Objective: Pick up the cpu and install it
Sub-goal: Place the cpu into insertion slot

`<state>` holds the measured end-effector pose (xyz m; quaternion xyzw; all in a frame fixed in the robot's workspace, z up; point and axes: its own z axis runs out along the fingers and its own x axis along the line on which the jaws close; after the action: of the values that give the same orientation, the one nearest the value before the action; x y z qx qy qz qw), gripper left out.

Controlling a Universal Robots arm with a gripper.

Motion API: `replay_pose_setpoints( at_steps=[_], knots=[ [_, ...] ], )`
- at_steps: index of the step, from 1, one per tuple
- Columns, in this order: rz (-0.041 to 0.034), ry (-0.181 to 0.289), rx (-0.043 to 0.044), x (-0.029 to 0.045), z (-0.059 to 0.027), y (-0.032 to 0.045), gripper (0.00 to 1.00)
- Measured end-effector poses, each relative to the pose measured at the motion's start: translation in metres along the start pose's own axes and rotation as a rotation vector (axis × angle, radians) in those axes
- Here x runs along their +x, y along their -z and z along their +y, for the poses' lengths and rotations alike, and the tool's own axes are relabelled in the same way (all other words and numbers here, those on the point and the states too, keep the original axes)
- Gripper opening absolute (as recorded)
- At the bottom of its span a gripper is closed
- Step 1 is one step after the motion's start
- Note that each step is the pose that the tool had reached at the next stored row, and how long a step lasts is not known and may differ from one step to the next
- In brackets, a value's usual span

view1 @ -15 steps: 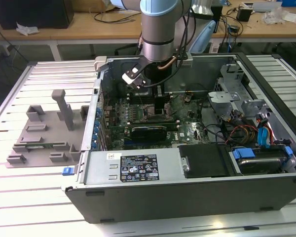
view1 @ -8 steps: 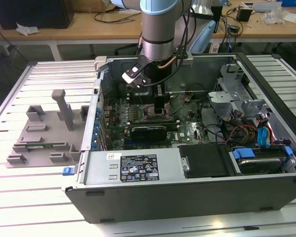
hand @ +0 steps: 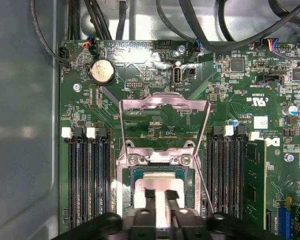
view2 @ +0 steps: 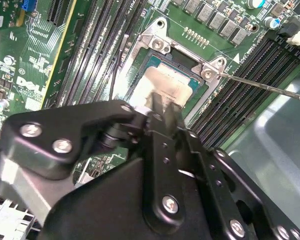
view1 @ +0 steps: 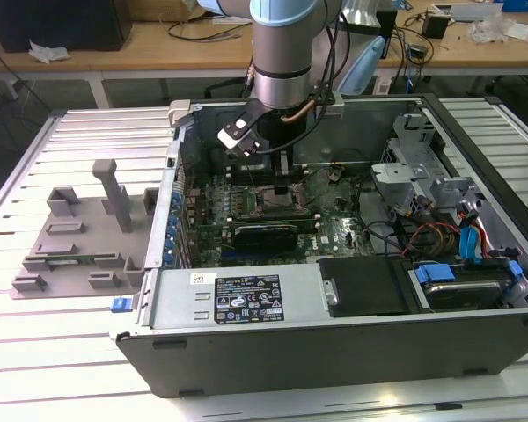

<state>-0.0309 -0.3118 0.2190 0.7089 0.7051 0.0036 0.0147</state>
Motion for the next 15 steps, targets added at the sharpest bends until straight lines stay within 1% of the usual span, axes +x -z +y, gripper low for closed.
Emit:
replay_pose_setpoints(
  at_steps=[2, 3, 10, 13, 15],
  knots=[
    [0.0000, 0.000, 0.0000, 0.0000, 0.0000, 0.0000, 0.16],
    [0.0000, 0.000, 0.0000, 0.0000, 0.0000, 0.0000, 0.11],
    [-0.0002, 0.000, 0.0001, -0.0001, -0.0011, -0.0005, 0.11],
    [0.0000, 0.000, 0.0000, 0.0000, -0.0027, -0.0029, 0.11],
    [0.0000, 0.000, 0.0000, 0.0001, -0.0029, -0.0064, 0.11]
  ],
)
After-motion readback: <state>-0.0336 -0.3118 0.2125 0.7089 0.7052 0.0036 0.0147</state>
